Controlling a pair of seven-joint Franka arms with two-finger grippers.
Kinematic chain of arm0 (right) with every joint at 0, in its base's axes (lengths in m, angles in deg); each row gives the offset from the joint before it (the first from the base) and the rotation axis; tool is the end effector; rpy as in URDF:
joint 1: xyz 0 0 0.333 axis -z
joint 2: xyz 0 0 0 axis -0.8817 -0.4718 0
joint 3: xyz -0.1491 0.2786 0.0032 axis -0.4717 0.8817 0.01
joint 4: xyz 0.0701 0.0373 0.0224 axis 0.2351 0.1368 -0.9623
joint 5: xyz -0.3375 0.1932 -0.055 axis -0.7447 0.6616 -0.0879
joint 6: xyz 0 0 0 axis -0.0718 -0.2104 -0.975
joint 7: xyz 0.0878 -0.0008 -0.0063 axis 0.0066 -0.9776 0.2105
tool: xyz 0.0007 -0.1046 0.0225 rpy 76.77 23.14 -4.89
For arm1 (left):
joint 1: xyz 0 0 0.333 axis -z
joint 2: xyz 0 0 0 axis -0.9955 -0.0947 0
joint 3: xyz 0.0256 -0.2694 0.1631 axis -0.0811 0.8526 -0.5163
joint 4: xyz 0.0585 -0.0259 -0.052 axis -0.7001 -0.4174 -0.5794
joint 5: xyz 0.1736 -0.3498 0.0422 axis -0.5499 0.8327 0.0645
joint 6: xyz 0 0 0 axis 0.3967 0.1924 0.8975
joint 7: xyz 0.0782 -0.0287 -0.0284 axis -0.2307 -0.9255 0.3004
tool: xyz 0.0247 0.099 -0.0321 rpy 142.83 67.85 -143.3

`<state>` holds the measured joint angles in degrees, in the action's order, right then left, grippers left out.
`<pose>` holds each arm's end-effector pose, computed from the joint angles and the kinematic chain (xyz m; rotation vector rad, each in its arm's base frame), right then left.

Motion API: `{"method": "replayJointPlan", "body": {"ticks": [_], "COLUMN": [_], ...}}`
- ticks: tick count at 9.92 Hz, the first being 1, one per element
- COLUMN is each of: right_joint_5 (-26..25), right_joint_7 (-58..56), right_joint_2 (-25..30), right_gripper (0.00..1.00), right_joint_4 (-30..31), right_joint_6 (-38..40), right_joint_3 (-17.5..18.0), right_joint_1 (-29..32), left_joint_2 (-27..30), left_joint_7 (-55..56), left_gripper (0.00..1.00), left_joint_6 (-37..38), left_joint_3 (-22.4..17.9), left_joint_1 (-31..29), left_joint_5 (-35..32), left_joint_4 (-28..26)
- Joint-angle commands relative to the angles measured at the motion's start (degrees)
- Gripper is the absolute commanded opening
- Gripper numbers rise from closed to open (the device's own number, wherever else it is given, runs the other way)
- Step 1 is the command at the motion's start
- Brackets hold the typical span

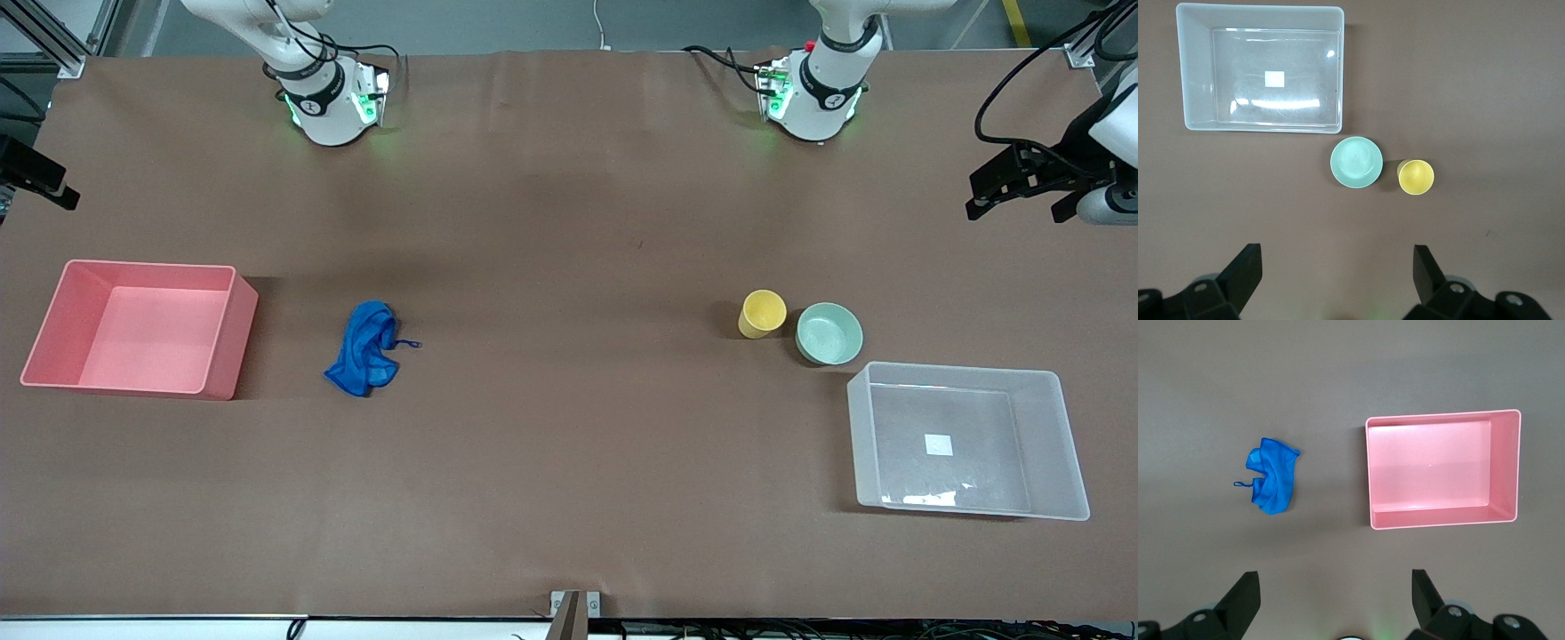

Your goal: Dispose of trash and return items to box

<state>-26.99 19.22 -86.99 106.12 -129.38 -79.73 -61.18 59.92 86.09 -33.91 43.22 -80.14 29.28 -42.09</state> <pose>0.5220 -0.0581 0.6739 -3.1351 0.1617 0.0342 0.5385 -0.0493 0.6600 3.1283 -0.0842 0.0082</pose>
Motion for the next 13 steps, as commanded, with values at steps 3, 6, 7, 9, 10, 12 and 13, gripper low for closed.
{"method": "replayJointPlan", "body": {"ticks": [3,6,7,9,10,12,13], "right_joint_5": [0.71,0.36,0.27,-0.95,-0.96,-1.05,-1.13], "right_joint_7": [-0.33,0.45,4.03,14.83,18.79,21.64,21.64], "right_joint_2": [-0.32,-0.32,-0.32,-1.9,-3.3,-9.25,-12.94], "right_gripper": [1.0,1.0,1.0,1.0,1.0,1.0,1.0], "right_joint_4": [-0.77,4.03,7.37,18.76,24.66,33.3,36.47], "right_joint_6": [0.69,0.79,-2.18,-13.91,-22.08,-39.21,-46.61], "right_joint_3": [0.85,4.51,7.58,14.17,16.29,17.37,17.37], "right_joint_1": [1.27,0.04,0.04,-0.05,-0.14,-1.02,-1.11], "left_joint_2": [-1.35,0.22,0.41,1.45,2.33,2.17,1.82], "left_joint_7": [0.14,-0.65,-1.0,-1.18,-1.18,-1.18,-1.18], "left_gripper": [1.0,0.97,0.97,0.97,0.97,1.0,1.0], "left_joint_6": [1.07,-1.37,-2.61,-11.97,-17.85,-28.32,-32.89], "left_joint_3": [-0.04,-0.3,-0.65,-1.35,-2.84,-3.38,-3.9], "left_joint_1": [0.32,-0.03,-0.3,-0.47,-0.39,-0.47,-0.48], "left_joint_5": [-0.87,-1.04,-1.04,-1.04,-1.04,-1.04,-1.04], "left_joint_4": [0.24,-4.31,-7.2,-16.75,-23.16,-32.85,-36.81]}}
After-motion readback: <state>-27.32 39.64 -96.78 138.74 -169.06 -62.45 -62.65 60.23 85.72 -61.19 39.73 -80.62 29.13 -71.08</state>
